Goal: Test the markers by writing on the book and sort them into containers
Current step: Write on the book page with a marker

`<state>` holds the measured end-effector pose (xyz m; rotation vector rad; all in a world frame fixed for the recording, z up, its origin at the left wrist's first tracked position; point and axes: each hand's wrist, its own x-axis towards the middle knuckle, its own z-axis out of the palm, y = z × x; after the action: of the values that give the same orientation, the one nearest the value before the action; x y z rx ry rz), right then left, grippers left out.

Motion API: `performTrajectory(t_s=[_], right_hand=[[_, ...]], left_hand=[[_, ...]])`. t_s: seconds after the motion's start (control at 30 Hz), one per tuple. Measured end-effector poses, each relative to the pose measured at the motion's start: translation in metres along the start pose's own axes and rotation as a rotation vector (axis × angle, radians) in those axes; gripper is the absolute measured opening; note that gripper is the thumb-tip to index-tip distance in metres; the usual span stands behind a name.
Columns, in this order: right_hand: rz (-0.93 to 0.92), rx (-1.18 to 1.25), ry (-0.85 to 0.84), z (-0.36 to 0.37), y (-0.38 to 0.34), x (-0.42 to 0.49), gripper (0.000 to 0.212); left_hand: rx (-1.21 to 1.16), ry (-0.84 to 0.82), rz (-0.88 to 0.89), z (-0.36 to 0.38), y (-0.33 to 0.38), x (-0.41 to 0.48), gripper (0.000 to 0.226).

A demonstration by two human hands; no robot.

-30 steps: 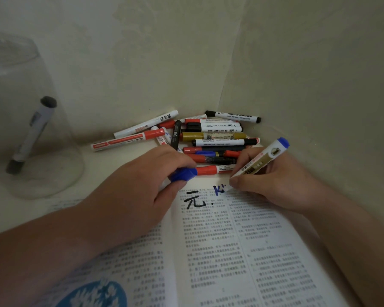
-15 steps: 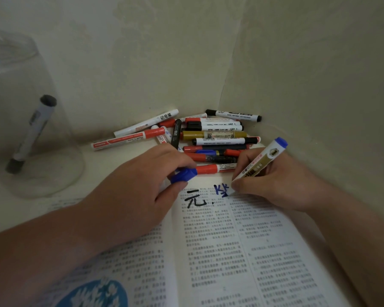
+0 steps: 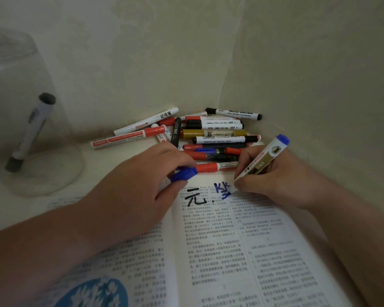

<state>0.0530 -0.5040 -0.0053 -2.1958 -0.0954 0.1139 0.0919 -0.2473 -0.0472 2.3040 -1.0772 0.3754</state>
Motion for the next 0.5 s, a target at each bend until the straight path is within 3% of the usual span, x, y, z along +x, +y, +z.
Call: performTrajectory(t_s=[0.3, 0.5], right_hand=[[-0.025, 0.018, 0.007, 0.0008, -0.0008, 0.0001, 0.014], [-0.065, 0.008, -0.121, -0.0014, -0.0025, -0.0042, 0.013]], left_hand=[[-0.008, 0.005, 0.007, -0.0004, 0.0006, 0.0000, 0.030], [-0.008, -0.003, 0.003, -0.0007, -0.0002, -0.0002, 0.031]])
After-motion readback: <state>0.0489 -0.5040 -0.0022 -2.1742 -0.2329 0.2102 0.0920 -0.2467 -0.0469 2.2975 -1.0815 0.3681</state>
